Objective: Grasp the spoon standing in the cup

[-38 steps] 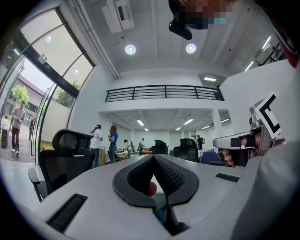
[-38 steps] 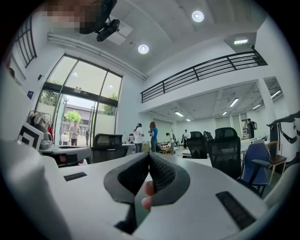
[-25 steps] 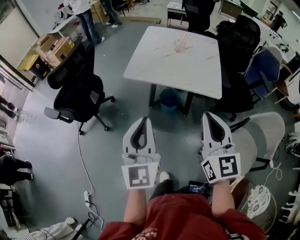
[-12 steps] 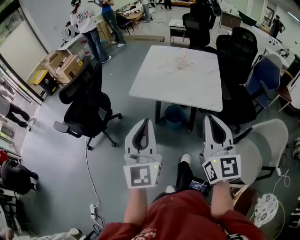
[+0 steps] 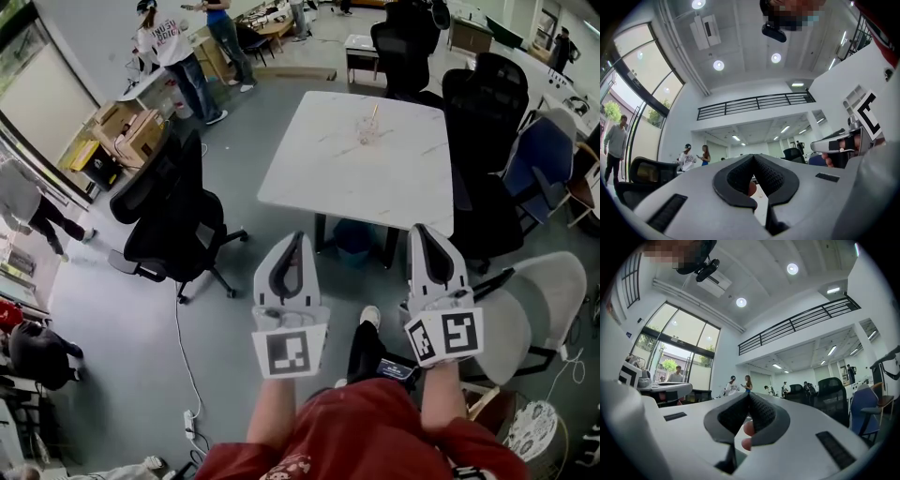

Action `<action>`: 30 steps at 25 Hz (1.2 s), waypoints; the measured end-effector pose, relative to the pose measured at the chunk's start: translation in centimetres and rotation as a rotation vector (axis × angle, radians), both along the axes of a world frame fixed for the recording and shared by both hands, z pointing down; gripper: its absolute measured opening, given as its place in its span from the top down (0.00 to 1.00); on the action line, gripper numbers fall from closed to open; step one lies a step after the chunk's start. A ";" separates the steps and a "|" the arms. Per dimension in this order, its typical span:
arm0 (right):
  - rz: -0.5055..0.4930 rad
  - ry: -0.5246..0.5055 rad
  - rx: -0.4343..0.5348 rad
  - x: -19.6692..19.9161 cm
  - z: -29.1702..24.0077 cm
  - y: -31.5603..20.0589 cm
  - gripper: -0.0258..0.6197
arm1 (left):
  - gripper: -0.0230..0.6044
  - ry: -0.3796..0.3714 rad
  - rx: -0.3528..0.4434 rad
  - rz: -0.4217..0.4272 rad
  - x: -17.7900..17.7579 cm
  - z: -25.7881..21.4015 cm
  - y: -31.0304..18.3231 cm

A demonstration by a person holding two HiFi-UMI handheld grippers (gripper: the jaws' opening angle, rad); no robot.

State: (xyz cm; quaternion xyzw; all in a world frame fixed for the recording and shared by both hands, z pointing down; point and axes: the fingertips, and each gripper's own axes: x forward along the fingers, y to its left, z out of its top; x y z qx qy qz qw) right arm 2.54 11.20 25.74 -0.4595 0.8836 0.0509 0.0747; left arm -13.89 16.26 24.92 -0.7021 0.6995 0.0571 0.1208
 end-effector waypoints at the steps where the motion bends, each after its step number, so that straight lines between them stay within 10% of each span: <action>1: -0.001 -0.001 -0.004 0.0 0.2 -1.1 0.94 | 0.95 -0.001 -0.002 -0.001 0.0 0.1 -1.1; 30: 0.036 -0.041 -0.093 6.2 0.8 -32.3 0.94 | 0.95 -0.015 -0.065 0.045 6.9 -0.9 -32.8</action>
